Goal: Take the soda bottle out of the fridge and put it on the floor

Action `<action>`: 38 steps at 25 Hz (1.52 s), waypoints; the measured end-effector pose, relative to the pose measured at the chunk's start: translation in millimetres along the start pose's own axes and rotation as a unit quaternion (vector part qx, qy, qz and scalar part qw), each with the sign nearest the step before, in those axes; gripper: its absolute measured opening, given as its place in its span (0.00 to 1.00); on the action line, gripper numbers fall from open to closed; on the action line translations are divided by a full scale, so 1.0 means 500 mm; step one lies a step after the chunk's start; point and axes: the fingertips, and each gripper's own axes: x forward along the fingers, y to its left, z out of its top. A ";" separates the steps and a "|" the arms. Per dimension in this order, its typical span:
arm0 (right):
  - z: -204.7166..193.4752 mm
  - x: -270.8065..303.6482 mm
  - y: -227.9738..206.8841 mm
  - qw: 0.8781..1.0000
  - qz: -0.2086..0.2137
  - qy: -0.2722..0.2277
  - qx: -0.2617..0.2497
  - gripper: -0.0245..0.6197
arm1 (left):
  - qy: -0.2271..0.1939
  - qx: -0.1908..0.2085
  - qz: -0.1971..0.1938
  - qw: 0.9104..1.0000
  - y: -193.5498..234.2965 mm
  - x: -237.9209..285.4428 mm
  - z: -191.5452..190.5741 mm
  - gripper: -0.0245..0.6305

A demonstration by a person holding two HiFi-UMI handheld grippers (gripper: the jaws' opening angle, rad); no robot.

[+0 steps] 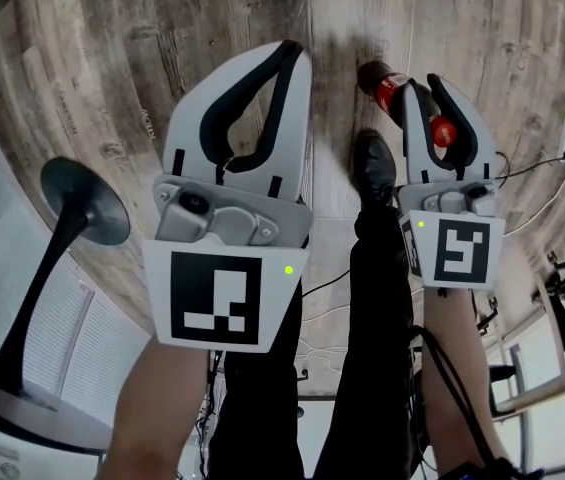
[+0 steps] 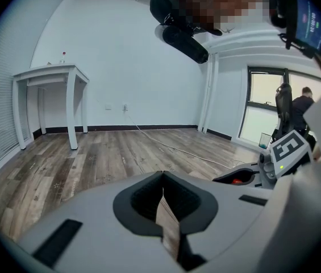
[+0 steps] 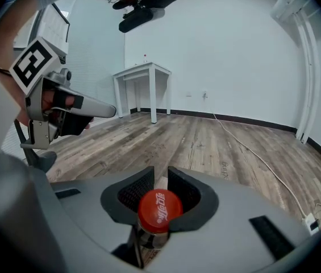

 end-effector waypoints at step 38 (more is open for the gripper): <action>-0.086 0.096 0.077 0.998 0.041 0.006 -0.040 0.19 | 0.020 0.001 0.017 1.000 0.037 -0.019 -0.084 0.06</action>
